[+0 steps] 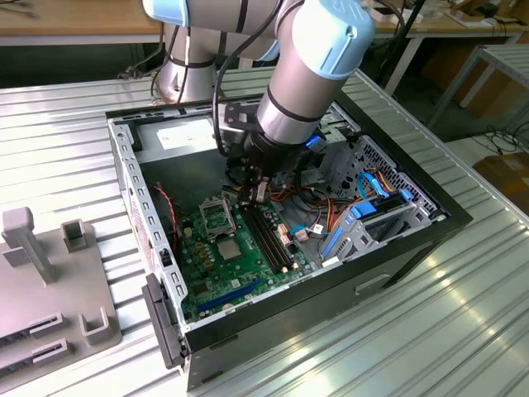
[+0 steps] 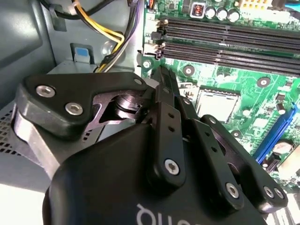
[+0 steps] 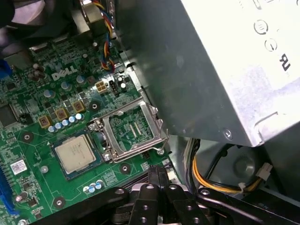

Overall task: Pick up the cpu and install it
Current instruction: 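Close the cpu cover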

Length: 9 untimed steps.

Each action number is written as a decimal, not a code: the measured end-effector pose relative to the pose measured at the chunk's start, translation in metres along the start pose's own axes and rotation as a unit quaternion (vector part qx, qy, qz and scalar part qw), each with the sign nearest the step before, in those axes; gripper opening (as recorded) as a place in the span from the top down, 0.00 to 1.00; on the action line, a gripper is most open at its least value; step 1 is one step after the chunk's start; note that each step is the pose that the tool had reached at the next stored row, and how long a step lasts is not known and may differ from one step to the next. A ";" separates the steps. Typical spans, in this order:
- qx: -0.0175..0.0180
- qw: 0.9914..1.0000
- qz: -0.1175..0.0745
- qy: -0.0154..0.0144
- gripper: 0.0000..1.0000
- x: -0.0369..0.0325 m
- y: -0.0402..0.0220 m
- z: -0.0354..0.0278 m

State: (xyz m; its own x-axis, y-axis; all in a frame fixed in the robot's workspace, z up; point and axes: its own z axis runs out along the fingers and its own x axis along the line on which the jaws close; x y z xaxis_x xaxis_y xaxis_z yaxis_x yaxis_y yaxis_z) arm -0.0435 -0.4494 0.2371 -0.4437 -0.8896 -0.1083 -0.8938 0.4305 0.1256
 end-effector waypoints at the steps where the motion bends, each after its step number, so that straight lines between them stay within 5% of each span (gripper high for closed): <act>1: -0.001 1.000 0.000 -0.002 0.89 -0.0003 0.0000 0.0006; 6: -0.010 1.000 -0.002 -0.019 0.89 -0.0014 -0.0002 0.0027; 9: -0.013 1.000 -0.003 -0.026 0.89 -0.0013 -0.0005 0.0052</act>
State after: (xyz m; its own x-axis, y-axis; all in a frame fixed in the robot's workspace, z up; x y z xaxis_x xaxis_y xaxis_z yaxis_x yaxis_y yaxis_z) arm -0.0428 -0.4477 0.2320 -0.4426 -0.8823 -0.1600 -0.8943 0.4214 0.1503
